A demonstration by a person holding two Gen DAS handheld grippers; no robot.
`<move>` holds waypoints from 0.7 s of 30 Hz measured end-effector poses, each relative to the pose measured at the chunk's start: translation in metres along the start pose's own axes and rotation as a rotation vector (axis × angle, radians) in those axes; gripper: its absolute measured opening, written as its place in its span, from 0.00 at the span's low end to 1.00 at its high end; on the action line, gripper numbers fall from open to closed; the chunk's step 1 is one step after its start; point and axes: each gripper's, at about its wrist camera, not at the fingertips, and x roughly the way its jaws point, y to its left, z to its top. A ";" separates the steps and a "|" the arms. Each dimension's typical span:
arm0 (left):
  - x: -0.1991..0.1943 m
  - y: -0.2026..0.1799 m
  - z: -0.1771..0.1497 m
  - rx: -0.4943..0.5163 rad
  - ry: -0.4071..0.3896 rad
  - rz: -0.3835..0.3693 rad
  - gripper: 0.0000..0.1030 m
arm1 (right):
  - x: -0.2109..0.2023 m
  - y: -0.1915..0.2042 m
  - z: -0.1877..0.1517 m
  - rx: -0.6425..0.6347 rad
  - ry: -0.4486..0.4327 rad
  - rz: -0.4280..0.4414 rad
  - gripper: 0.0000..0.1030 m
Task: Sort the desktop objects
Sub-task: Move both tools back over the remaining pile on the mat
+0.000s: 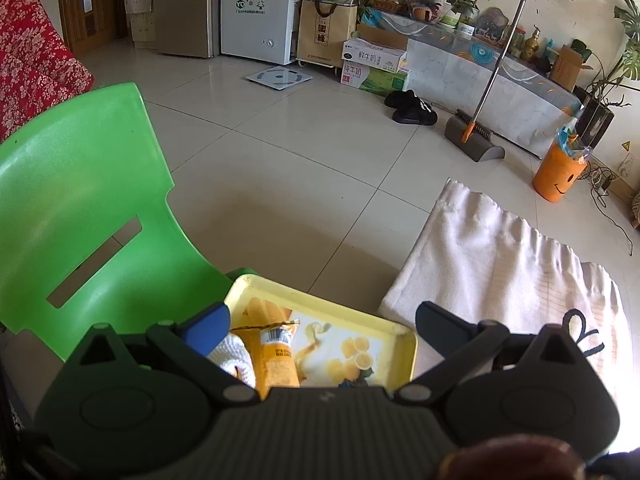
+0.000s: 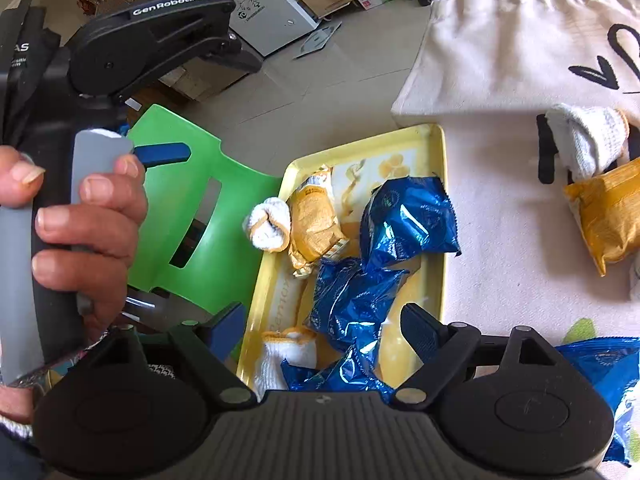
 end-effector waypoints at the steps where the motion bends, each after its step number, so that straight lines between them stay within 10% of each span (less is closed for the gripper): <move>1: -0.001 -0.003 -0.001 0.008 -0.001 -0.006 0.99 | -0.005 -0.004 0.002 0.002 -0.012 -0.019 0.82; 21: -0.013 -0.127 -0.062 0.267 0.057 -0.186 0.99 | -0.087 -0.143 0.015 0.278 -0.112 -0.442 0.82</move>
